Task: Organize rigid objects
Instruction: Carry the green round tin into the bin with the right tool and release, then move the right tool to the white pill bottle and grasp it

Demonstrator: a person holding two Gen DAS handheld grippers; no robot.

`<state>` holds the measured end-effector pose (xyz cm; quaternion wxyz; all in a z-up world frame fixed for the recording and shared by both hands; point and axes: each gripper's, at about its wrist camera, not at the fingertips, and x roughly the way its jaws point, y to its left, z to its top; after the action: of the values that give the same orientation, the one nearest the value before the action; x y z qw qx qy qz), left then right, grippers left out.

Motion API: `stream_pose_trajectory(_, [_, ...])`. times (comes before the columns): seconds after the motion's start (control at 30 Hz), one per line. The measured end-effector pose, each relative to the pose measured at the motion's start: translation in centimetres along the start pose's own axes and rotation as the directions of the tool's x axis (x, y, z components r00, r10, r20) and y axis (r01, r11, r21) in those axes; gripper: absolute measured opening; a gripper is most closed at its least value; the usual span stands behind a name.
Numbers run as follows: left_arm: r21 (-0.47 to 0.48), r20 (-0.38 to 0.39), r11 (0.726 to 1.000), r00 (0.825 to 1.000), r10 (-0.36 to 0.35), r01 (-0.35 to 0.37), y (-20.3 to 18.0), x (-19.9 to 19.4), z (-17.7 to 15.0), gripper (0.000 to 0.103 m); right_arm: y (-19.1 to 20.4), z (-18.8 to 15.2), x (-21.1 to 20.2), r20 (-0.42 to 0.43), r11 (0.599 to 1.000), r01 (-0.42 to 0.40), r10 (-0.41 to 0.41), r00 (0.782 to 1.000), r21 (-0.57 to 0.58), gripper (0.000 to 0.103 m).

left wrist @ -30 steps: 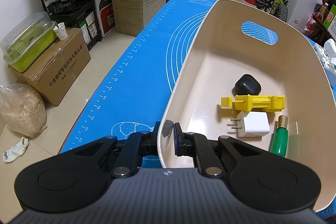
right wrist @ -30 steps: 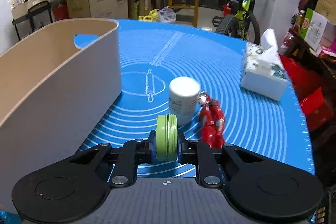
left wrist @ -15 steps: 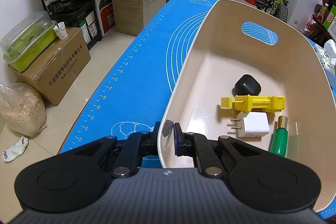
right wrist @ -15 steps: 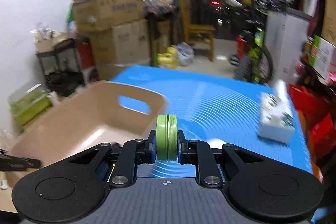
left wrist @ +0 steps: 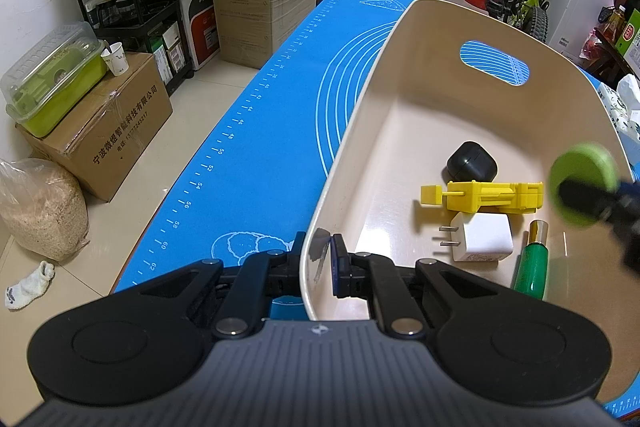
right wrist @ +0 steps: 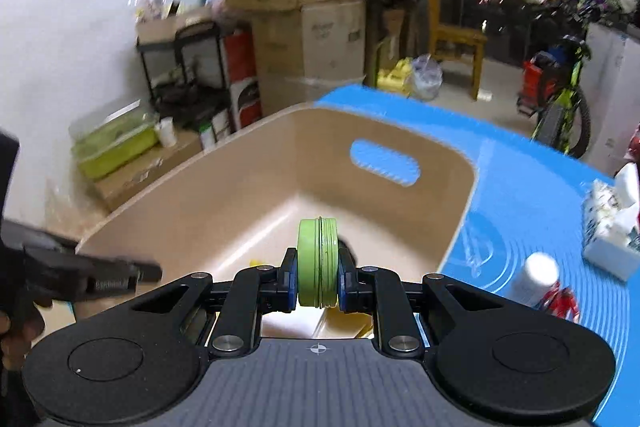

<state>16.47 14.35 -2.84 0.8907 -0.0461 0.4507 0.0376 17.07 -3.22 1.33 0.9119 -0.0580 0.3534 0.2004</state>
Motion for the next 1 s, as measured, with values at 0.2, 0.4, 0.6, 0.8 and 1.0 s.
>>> stream_pose_trajectory(0.2, [0.001,-0.001,1.000,1.000,0.000,0.000,0.0,0.0,0.0,0.013,1.7,-1.3,0.8,-0.023,0.995,0.041,-0.044,0.999,-0.087,0.028])
stream_pose_trajectory(0.4, [0.000,-0.001,1.000,1.000,0.000,0.000,0.0,0.0,0.0,0.013,0.7,-0.9,0.0,-0.014,0.999,0.005,-0.005,1.000,-0.038,0.043])
stream_pose_trajectory(0.6, [-0.003,-0.002,1.000,1.000,-0.002,0.002,0.0,-0.1,0.0,0.013,-1.0,0.1,-2.2,0.058,1.000,0.020,-0.020,0.998,-0.005,0.057])
stream_pose_trajectory(0.8, [-0.004,-0.001,1.000,1.000,-0.003,0.003,0.1,-0.1,0.1,0.013,-5.7,1.5,-4.0,0.126,0.994,0.046,-0.059,0.990,0.101,0.063])
stream_pose_trajectory(1.0, [-0.004,-0.001,1.000,1.000,-0.003,0.003,0.1,-0.1,0.1,0.013,-11.3,1.0,-4.6,0.147,0.966,0.136,-0.171,0.974,0.220,0.064])
